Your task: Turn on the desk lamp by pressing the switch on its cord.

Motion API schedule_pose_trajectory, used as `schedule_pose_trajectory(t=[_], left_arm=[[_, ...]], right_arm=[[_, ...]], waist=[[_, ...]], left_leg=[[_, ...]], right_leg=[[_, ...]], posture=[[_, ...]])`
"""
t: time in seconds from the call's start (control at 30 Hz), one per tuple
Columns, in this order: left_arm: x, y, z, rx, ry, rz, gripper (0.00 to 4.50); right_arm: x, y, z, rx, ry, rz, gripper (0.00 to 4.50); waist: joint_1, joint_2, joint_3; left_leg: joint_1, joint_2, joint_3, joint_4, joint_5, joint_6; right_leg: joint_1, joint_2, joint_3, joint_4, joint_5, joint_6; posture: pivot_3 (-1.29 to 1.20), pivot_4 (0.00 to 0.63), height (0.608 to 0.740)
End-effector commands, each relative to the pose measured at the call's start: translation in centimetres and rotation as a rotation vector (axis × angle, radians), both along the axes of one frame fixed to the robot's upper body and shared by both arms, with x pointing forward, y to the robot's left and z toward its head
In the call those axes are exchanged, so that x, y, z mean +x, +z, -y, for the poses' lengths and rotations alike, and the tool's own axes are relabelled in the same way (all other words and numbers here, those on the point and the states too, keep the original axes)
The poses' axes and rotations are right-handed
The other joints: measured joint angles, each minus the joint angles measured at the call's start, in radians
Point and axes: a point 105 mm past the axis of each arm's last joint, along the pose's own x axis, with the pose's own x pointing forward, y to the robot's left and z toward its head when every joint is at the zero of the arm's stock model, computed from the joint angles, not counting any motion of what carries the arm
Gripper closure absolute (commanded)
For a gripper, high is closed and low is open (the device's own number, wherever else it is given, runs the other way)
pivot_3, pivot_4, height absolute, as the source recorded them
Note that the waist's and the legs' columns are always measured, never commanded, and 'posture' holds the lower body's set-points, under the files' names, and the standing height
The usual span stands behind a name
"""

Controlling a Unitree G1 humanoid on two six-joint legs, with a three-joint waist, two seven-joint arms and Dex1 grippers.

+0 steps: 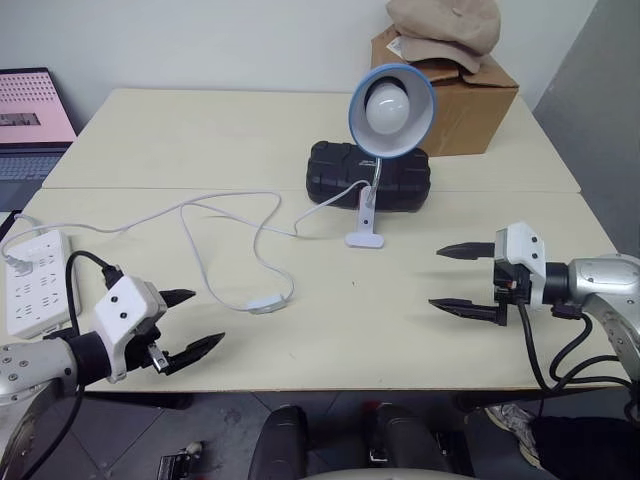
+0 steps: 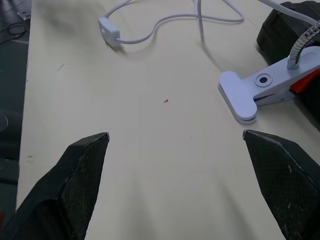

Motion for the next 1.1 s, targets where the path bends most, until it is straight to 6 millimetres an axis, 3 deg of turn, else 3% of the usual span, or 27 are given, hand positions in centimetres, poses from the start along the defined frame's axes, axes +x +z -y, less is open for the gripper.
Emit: schedule_pose_trajectory(t=[0.03,0.43,0.53,0.7,1.1], left_arm=[[-0.3,1.0,0.0,0.011,-0.003,0.047,0.06],[0.4,1.3,-1.0,0.099,-0.039,0.147,0.06],[0.7,1.4,-1.3,0.046,-0.039,0.127,0.06],[0.9,-0.6,-3.2,0.192,-0.064,0.052,0.06],[4.1,-1.7,0.3,0.152,-0.289,0.04,0.06]], right_arm=[[0.0,0.6,-0.6,0.001,0.04,0.049,0.0],[0.4,0.3,-1.5,0.02,0.061,0.056,0.0],[0.3,0.4,-1.8,0.023,0.06,0.062,0.0],[0.8,-0.3,-1.8,-0.021,0.019,0.08,0.0],[-0.5,-0.8,-4.0,-0.023,0.006,0.017,0.0]], waist=[[0.0,0.0,0.0],[0.001,0.0,0.0],[0.001,0.0,0.0],[0.0,0.0,0.0],[0.004,0.0,0.0]], left_leg=[[0.0,0.0,0.0,0.0,0.0,0.0],[0.0,0.0,0.0,0.0,0.0,-0.001],[0.0,0.0,-0.001,0.0,0.0,-0.001],[0.0,0.0,0.0,0.0,0.0,-0.001],[0.0,0.001,0.0,0.001,0.0,-0.001]], right_leg=[[0.0,0.0,0.0,0.0,0.0,0.0],[0.0,0.0,0.0,0.0,0.0,0.0],[0.0,0.0,-0.001,0.001,0.0,0.0],[0.0,0.0,-0.001,0.001,0.0,0.0],[0.0,0.0,-0.001,0.002,0.0,0.001]], posture=[[0.0,0.15,0.74],[0.0,0.15,0.74],[0.0,0.15,0.74],[0.0,0.15,0.74],[0.0,0.15,0.74]])
